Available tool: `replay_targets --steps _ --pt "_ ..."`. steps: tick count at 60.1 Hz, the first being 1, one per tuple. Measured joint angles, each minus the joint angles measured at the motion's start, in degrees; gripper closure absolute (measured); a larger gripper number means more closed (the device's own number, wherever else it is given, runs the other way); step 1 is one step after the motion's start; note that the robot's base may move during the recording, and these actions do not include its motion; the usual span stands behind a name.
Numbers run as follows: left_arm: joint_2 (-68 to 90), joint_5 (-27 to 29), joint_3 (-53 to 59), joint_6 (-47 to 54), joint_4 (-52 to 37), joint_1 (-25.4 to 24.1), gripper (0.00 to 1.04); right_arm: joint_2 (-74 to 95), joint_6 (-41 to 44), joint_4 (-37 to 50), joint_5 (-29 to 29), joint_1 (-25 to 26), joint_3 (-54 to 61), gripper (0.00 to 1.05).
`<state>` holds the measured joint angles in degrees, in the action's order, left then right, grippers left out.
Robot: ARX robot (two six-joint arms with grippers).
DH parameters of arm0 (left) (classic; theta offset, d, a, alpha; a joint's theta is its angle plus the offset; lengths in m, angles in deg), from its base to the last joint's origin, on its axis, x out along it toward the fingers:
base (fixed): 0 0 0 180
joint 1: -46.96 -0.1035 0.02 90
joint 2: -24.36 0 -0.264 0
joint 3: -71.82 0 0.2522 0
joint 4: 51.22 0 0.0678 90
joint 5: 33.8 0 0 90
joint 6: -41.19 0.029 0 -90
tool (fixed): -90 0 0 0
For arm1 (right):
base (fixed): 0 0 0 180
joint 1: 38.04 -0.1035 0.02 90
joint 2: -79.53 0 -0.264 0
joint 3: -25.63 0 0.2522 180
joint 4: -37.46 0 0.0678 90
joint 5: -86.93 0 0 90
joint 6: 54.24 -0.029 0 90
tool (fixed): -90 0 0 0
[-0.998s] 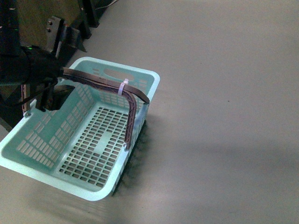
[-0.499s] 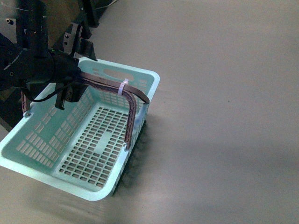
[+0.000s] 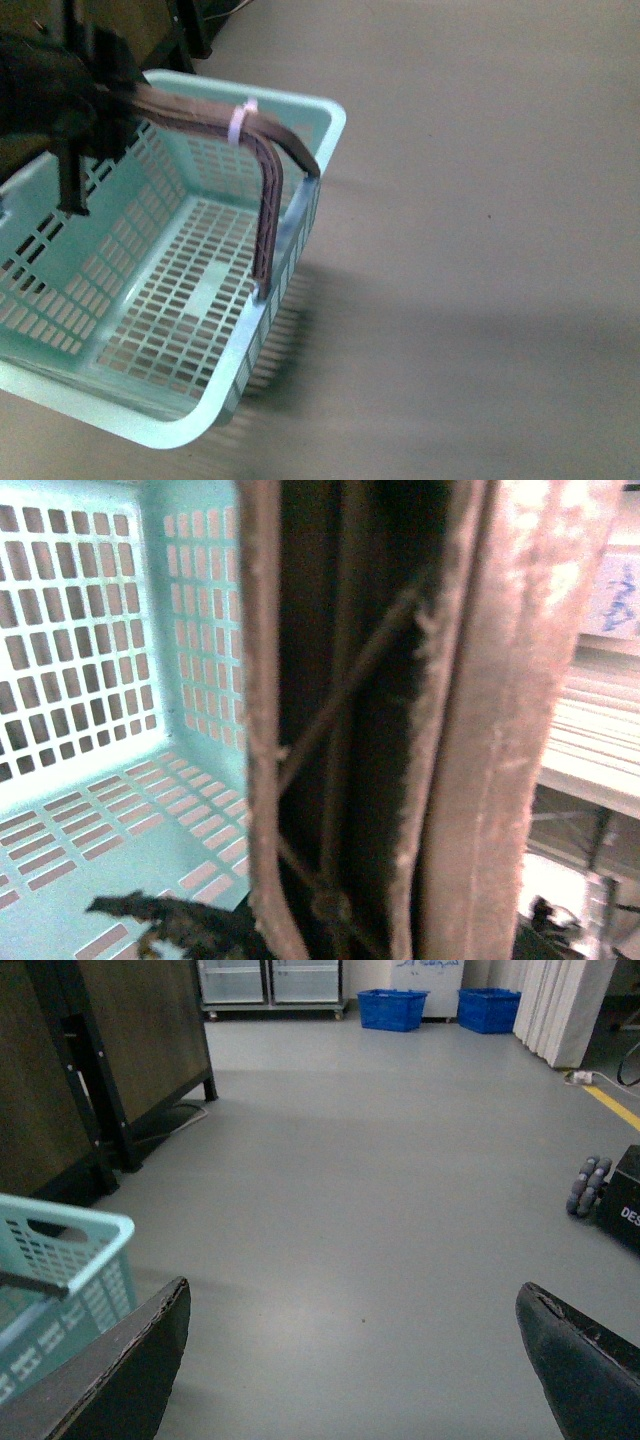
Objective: Pick mango and avocado into basket
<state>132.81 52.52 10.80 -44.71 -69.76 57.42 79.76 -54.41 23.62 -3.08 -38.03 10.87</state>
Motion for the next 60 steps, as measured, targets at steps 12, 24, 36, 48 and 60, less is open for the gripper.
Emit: replay_targets --steps 12,24,36,48,60 --pt "-21.0 2.2 8.3 -4.5 5.4 -0.3 0.89 0.0 0.0 0.0 0.0 0.0 0.0 0.09" --pt "-36.3 4.2 11.0 -5.5 14.3 0.5 0.89 0.0 0.0 0.0 0.0 0.0 0.0 0.09" --pt "-46.2 6.7 11.1 -6.4 22.5 2.3 0.89 0.0 0.0 0.0 0.0 0.0 0.0 0.09" --pt "-50.4 10.2 11.1 -5.9 27.8 2.8 0.90 0.0 0.0 0.0 0.0 0.0 0.0 0.09" --pt "-50.2 9.9 11.1 -5.5 28.3 2.9 0.90 0.0 0.0 0.0 0.0 0.0 0.0 0.09"
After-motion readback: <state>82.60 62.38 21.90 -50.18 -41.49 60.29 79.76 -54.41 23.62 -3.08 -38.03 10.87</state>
